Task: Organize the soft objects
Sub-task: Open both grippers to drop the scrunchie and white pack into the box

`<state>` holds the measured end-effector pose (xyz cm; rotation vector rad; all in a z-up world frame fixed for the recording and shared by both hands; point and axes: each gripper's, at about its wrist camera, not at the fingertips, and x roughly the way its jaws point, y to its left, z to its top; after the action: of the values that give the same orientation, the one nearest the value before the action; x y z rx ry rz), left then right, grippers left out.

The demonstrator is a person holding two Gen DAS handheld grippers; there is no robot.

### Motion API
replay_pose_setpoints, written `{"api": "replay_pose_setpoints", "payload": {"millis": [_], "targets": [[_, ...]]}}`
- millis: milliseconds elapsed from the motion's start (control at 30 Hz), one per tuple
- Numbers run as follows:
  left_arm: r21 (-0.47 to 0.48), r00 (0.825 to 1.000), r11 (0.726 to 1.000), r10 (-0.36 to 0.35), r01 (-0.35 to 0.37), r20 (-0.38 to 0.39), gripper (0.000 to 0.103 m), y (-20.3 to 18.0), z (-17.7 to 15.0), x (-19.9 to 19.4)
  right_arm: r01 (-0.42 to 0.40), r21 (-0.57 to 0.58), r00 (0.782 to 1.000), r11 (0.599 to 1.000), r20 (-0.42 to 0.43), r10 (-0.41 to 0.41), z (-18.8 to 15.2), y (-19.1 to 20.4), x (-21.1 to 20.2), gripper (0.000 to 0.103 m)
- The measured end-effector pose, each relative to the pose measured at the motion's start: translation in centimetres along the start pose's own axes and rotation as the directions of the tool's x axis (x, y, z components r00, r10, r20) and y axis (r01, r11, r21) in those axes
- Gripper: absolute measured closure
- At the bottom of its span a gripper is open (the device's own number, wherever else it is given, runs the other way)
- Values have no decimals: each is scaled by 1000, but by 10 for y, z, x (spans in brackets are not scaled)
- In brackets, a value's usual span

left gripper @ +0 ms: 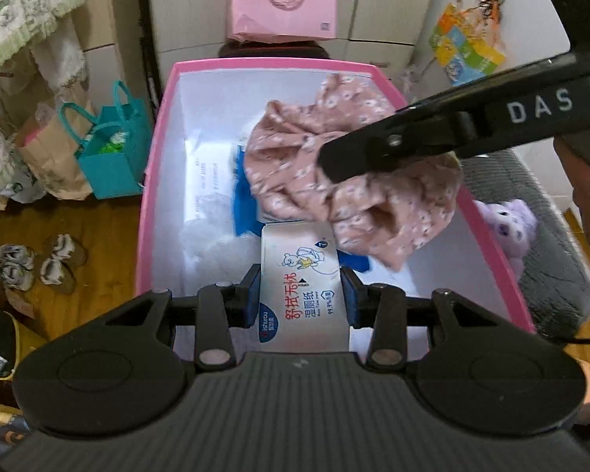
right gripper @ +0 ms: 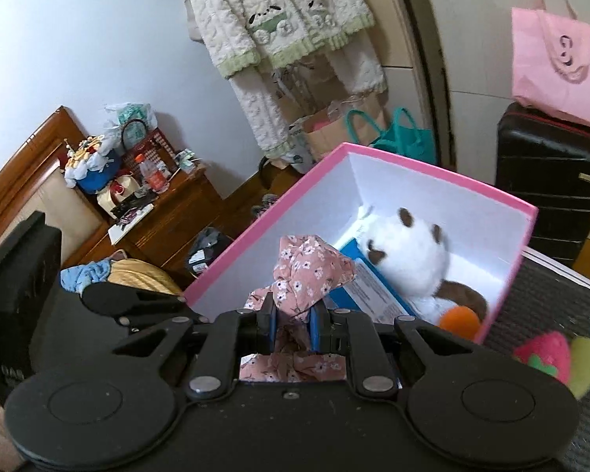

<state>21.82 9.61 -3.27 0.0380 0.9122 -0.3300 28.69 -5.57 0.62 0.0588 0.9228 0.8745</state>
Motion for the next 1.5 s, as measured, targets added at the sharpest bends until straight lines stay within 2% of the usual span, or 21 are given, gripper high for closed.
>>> {"api": "replay_pose_setpoints", "payload": {"millis": [67, 267, 367, 433, 467, 533, 600, 700, 833, 1133, 1267, 1500], "targets": [[0, 1000, 1000, 13, -13, 5, 63, 3, 2, 2, -9, 5, 1000, 1000, -8, 9, 7, 1, 11, 83], [-2, 999, 999, -33, 33, -5, 63, 1, 7, 5, 19, 19, 999, 1000, -30, -18, 25, -4, 41, 80], [-17, 999, 999, -39, 40, 3, 59, 1, 8, 7, 8, 52, 999, 999, -48, -6, 29, -11, 55, 78], [-29, 999, 999, -43, 43, 3, 53, 1, 7, 6, -5, 73, 999, 997, -52, 8, 30, -13, 61, 66], [-33, 999, 999, -42, 42, 5, 52, 1, 7, 5, -4, 78, 999, 997, -49, 8, 30, -13, 63, 64], [-24, 999, 999, -38, 38, 8, 52, 1, 4, 0, 7, 59, 999, 998, -40, -5, 28, -10, 61, 49], [-11, 1000, 1000, -26, 26, 16, 51, -1, 1, -7, 41, 39, 999, 998, -21, -40, 26, -6, 55, 41], [2, 999, 1000, -15, 15, 33, 50, -3, -5, -19, 67, 24, 998, 997, 13, -67, 24, -4, 39, 40], [8, 998, 1000, -5, 4, 63, 49, -6, -11, -38, 85, 10, 994, 996, 66, -86, 16, 1, 6, 40], [28, 994, 1000, 11, -14, 111, 48, -22, -16, -71, 132, -54, 985, 990, 120, -125, -16, 24, -54, 40], [40, 991, 999, 10, -16, 134, 43, -32, -20, -86, 150, -102, 981, 983, 141, -135, -32, 39, -79, 40], [64, 987, 998, 19, -29, 157, 40, -47, -25, -105, 196, -161, 968, 967, 191, -165, -58, 57, -117, 40]]}}
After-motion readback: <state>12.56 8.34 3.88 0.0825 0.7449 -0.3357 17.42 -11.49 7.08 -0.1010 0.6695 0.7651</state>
